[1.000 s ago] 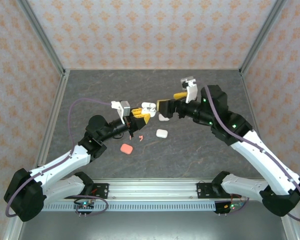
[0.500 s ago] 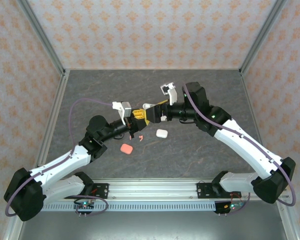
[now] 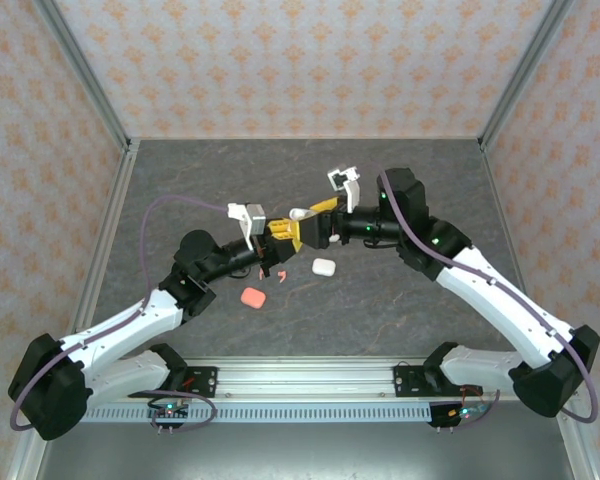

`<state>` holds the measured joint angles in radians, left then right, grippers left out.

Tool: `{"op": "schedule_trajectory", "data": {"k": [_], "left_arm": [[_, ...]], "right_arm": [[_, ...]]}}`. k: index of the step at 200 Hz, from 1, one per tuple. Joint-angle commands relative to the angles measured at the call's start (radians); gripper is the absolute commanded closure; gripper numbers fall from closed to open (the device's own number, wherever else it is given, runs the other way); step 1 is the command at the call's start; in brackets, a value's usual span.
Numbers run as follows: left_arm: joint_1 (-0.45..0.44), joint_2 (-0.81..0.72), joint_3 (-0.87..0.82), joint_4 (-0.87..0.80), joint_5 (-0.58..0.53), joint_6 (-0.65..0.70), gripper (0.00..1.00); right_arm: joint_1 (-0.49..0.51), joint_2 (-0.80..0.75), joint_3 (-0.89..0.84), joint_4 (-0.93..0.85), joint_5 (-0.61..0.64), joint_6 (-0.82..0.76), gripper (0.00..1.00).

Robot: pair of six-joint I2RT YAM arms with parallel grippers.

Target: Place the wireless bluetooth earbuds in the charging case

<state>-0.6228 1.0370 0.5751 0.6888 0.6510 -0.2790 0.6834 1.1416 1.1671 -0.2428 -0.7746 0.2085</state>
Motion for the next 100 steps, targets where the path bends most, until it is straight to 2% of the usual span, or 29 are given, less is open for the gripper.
{"op": "schedule_trajectory", "data": {"k": [1, 51, 77, 100], "left_arm": [[0.003, 0.001, 0.026, -0.017, -0.031, 0.022, 1.00], [0.002, 0.004, 0.032, -0.034, -0.047, 0.019, 1.00], [0.002, 0.010, 0.046, -0.094, -0.080, 0.021, 1.00], [0.003, 0.045, 0.095, -0.247, -0.166, 0.031, 1.00]], "right_arm": [[0.010, -0.055, -0.028, 0.038, -0.048, -0.013, 0.08], [0.010, -0.087, -0.045, -0.047, 0.051, -0.036, 0.06], [0.006, -0.105, -0.010, -0.183, 0.298, -0.047, 0.01], [-0.018, -0.123, 0.001, -0.273, 0.526, -0.015, 0.01]]}}
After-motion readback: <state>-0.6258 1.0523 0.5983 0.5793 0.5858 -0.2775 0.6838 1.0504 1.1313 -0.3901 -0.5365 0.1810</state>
